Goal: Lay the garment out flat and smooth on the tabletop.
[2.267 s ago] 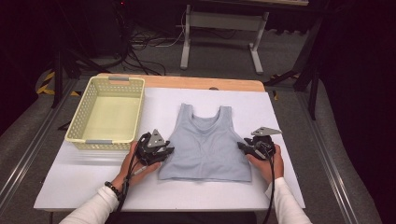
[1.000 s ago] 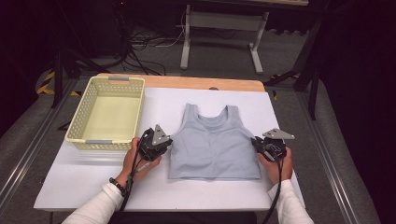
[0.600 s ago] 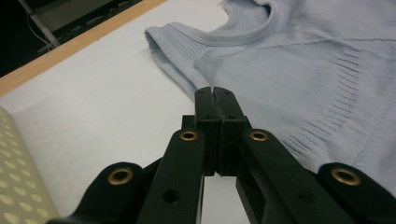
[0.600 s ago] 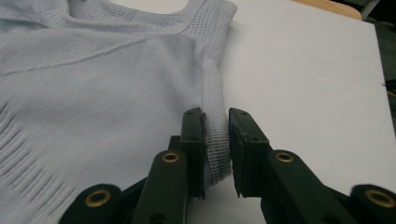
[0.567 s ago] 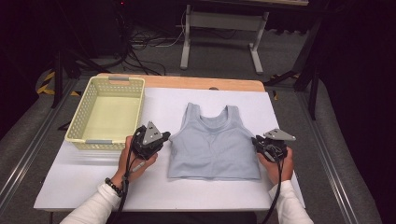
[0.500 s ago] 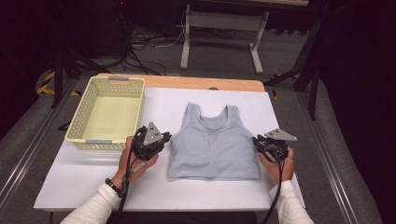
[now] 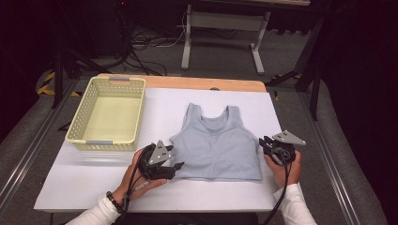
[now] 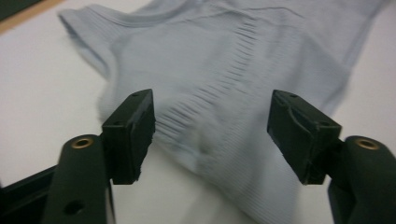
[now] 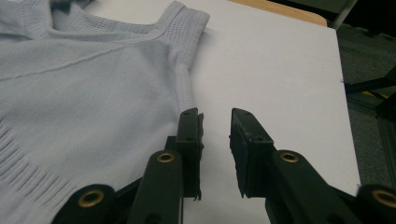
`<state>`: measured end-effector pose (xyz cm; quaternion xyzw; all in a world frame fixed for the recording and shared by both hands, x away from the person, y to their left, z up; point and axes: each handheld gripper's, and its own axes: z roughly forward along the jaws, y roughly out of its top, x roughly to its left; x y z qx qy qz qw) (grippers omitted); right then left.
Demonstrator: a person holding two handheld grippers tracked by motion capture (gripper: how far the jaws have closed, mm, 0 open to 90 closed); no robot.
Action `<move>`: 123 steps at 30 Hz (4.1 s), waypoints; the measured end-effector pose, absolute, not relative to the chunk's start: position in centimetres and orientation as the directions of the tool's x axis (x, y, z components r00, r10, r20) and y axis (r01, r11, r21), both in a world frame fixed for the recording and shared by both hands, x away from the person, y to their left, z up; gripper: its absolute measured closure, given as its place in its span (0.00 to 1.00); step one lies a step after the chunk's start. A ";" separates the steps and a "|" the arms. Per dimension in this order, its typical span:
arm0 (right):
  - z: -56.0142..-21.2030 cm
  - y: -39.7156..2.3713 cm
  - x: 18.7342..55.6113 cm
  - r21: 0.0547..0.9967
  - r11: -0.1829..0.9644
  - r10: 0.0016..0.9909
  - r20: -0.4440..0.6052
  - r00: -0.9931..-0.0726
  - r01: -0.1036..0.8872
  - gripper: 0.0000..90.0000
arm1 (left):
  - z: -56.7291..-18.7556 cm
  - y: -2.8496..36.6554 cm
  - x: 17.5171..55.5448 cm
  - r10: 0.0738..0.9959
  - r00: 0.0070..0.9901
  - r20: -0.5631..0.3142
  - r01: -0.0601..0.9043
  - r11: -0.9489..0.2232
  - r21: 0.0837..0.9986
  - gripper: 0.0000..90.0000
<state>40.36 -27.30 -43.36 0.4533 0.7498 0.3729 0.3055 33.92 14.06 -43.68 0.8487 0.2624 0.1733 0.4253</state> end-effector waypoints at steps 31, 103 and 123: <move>-42.1 -23.8 40.9 0.864 0.347 0.799 -0.068 -0.598 0.365 0.99 | -45.0 14.8 33.8 0.496 0.862 0.100 0.304 -0.665 0.682 0.90; -40.8 -20.9 36.8 0.926 0.304 0.794 -0.116 -0.597 0.224 0.41 | -43.5 17.7 31.6 0.513 0.850 0.122 0.224 -0.561 0.797 0.62; -41.6 -17.8 36.0 0.909 0.368 0.739 -0.159 -0.654 0.195 0.24 | -43.3 20.4 32.1 0.662 0.735 0.146 0.259 -0.474 0.841 0.16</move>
